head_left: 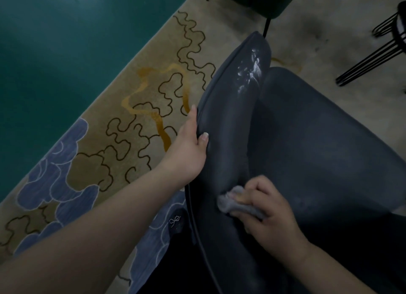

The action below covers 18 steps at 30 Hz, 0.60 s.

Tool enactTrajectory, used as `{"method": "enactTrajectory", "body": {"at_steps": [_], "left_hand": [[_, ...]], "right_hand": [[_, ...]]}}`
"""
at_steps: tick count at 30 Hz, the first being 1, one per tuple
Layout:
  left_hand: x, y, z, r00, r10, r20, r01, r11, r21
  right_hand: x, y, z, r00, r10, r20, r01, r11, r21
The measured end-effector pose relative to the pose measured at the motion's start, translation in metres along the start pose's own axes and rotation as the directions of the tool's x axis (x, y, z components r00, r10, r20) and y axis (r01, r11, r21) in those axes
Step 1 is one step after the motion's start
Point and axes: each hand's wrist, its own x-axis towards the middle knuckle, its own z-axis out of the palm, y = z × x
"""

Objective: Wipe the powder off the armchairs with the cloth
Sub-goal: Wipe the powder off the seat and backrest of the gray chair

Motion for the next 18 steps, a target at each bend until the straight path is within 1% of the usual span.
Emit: {"method": "enactTrajectory", "body": {"at_steps": [1, 2, 3, 5, 6, 8, 9, 10, 11, 12, 13, 14, 15, 16, 18], "left_hand": [[0.0, 0.0, 0.0, 1.0, -0.005, 0.0, 0.005, 1.0, -0.002], [0.0, 0.001, 0.0, 1.0, -0.01, 0.0, 0.01, 1.0, -0.004], [0.0, 0.001, 0.0, 1.0, -0.013, -0.002, 0.013, 1.0, -0.005], [-0.001, 0.002, 0.001, 1.0, -0.012, -0.006, 0.012, 1.0, 0.002], [-0.001, 0.002, 0.001, 1.0, -0.009, -0.009, 0.009, 1.0, 0.003], [-0.001, 0.001, 0.002, 1.0, -0.007, -0.015, 0.007, 1.0, -0.013], [-0.001, 0.0, 0.002, 1.0, -0.01, -0.016, 0.01, 1.0, -0.027], [-0.001, 0.0, 0.003, 1.0, -0.013, -0.02, 0.012, 0.999, -0.041], [-0.001, -0.001, 0.004, 0.999, -0.011, -0.034, 0.01, 0.999, -0.051], [-0.001, -0.002, 0.005, 0.999, -0.006, -0.054, 0.003, 0.999, -0.052], [-0.001, -0.002, 0.007, 0.997, 0.0, -0.075, -0.003, 0.999, -0.043], [0.001, 0.0, 0.009, 0.995, 0.003, -0.098, -0.005, 1.0, -0.023], [0.005, 0.002, 0.01, 0.992, 0.006, -0.125, -0.005, 1.0, 0.01], [0.011, 0.006, 0.011, 0.988, 0.01, -0.153, -0.001, 0.998, 0.059], [0.028, 0.02, 0.012, 0.98, 0.028, -0.199, 0.011, 0.982, 0.189]], "right_hand": [[-0.006, 0.005, -0.009, 0.999, 0.006, 0.032, -0.004, 0.999, -0.039], [-0.009, 0.009, -0.018, 0.998, 0.046, 0.033, -0.043, 0.996, -0.081], [-0.007, 0.011, -0.026, 0.996, 0.091, 0.002, -0.09, 0.99, -0.111], [-0.001, 0.006, -0.03, 0.989, 0.133, -0.07, -0.138, 0.987, -0.078], [-0.001, 0.001, -0.026, 0.991, 0.115, -0.06, -0.118, 0.992, -0.044], [-0.005, -0.007, -0.013, 0.999, 0.04, 0.018, -0.04, 0.999, -0.03], [-0.008, -0.008, -0.009, 0.997, 0.074, 0.038, -0.073, 0.997, -0.025], [-0.008, -0.006, -0.008, 0.985, 0.174, 0.016, -0.174, 0.985, 0.004], [-0.006, -0.003, -0.009, 0.953, 0.299, -0.055, -0.296, 0.954, 0.057], [0.0, 0.0, -0.011, 0.896, 0.418, -0.148, -0.402, 0.907, 0.127], [0.008, 0.001, -0.012, 0.839, 0.488, -0.24, -0.454, 0.871, 0.184], [0.019, 0.0, -0.014, 0.794, 0.519, -0.317, -0.464, 0.854, 0.237], [0.035, -0.002, -0.015, 0.77, 0.516, -0.375, -0.433, 0.854, 0.287], [0.053, -0.006, -0.015, 0.765, 0.487, -0.422, -0.381, 0.87, 0.314], [0.09, -0.01, -0.016, 0.806, 0.325, -0.494, -0.25, 0.945, 0.213]]}}
